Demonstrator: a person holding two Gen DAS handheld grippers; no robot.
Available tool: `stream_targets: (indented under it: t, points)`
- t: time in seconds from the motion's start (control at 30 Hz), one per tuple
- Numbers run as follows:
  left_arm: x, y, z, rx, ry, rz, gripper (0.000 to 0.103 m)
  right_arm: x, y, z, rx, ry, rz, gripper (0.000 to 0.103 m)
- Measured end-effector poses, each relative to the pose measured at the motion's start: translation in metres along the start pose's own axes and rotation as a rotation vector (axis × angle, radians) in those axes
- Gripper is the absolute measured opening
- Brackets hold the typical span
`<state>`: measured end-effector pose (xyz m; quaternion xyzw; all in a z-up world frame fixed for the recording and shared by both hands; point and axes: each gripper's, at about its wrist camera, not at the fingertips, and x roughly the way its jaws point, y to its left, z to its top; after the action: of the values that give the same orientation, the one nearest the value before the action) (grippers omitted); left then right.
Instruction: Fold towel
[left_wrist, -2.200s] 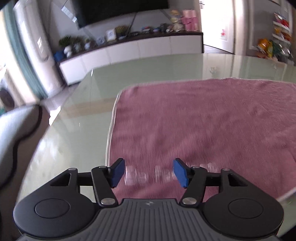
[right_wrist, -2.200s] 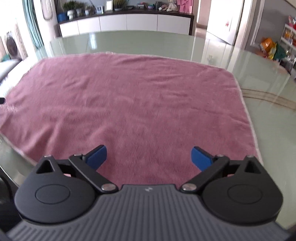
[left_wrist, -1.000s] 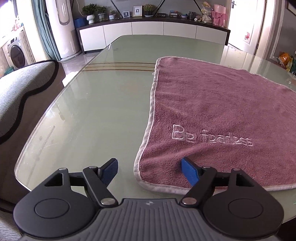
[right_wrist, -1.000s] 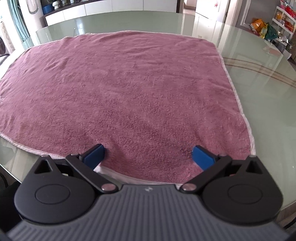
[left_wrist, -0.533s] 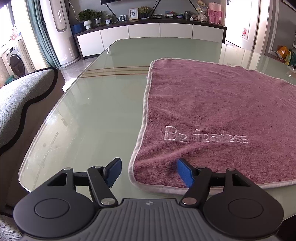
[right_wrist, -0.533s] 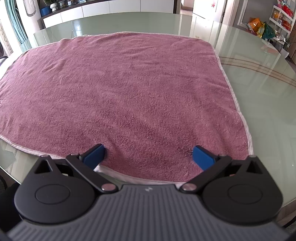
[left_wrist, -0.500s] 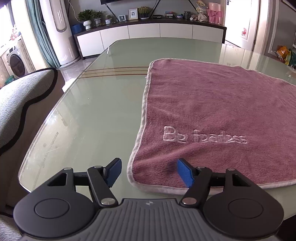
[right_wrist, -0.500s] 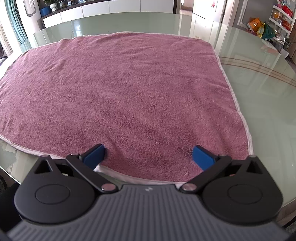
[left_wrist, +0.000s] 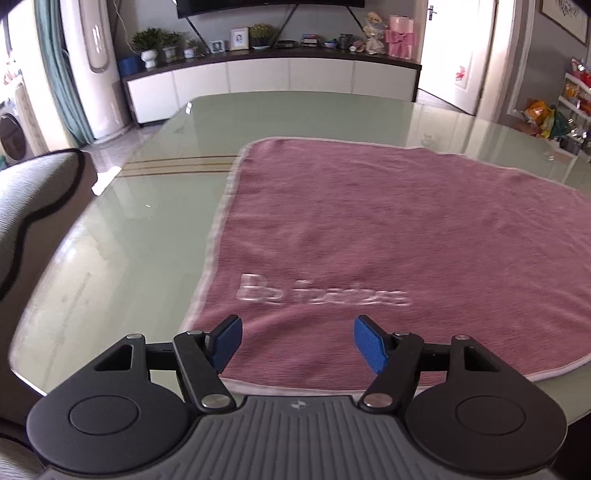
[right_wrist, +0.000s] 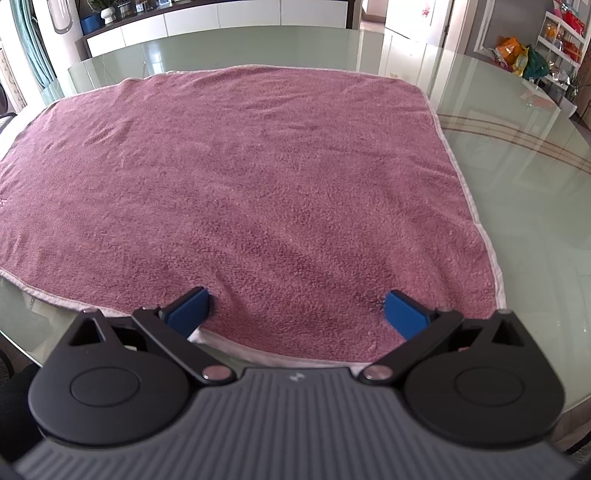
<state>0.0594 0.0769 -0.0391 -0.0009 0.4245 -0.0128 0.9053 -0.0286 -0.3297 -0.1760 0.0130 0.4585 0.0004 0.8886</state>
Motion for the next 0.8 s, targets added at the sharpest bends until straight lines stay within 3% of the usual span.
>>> stream_targets:
  t: [0.33, 0.67, 0.8]
  points:
    - [-0.009, -0.094, 0.005, 0.159, -0.049, -0.162, 0.077, -0.013, 0.0, -0.005, -0.073, -0.033, 0.054, 0.103]
    - [-0.009, -0.215, 0.003, 0.376, -0.069, -0.341, 0.077, -0.027, -0.038, -0.007, -0.093, -0.047, -0.003, 0.103]
    - [-0.007, -0.246, 0.001, 0.43, -0.083, -0.384, 0.077, -0.031, -0.055, -0.009, -0.092, -0.048, -0.024, 0.103]
